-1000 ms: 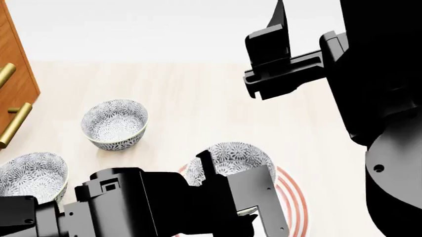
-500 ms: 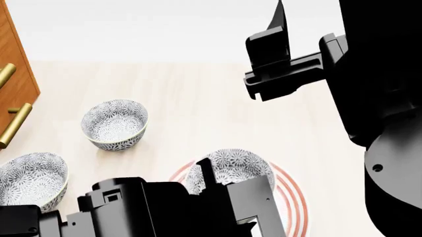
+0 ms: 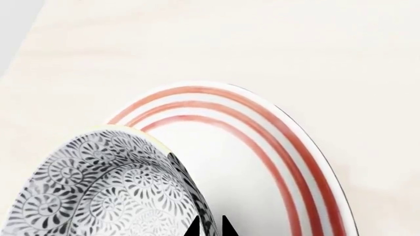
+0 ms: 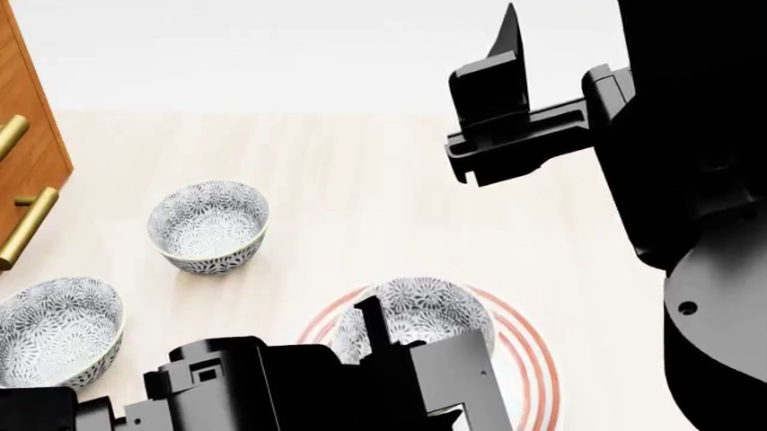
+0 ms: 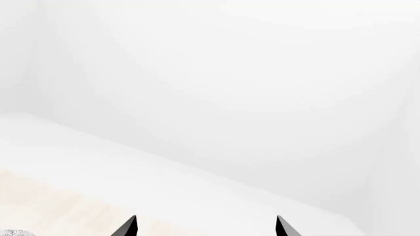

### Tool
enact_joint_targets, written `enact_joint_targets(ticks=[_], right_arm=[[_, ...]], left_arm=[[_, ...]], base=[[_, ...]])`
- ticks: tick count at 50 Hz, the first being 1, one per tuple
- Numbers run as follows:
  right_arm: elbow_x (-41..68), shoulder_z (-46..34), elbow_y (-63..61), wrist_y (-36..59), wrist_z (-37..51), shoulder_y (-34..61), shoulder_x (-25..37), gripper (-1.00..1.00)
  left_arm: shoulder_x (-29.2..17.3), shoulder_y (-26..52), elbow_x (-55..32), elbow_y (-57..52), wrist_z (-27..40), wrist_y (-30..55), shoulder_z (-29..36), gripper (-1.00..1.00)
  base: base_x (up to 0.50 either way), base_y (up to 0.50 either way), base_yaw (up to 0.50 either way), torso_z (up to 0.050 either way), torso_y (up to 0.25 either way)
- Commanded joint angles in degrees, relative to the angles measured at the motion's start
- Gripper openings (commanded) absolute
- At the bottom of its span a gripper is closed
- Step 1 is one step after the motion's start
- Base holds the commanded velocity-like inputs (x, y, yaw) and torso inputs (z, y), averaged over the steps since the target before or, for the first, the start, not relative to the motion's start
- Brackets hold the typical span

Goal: Put the bowl at the front on the plate.

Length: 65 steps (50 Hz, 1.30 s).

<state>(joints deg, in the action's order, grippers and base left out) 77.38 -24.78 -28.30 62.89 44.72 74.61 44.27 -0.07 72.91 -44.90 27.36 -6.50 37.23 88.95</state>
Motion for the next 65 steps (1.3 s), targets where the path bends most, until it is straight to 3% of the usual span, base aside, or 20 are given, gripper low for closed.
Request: enact_joint_targets(ticks=[1, 65], right_arm=[[-0.1, -0.5, -0.2, 0.4, 0.3, -0.2, 0.3, 1.00], [0.9, -0.1, -1.3, -1.3, 0.5, -1.8, 2.0, 1.00]], left_arm=[[0.1, -0.5, 0.8, 0.1, 1.0, -0.7, -0.4, -1.00], [0.1, -4.2, 2.5, 0.7, 2.9, -2.2, -0.4, -1.00]], base=[[0.00, 0.00, 0.00, 0.000, 0.000], [0.00, 0.00, 0.00, 0.000, 0.000]])
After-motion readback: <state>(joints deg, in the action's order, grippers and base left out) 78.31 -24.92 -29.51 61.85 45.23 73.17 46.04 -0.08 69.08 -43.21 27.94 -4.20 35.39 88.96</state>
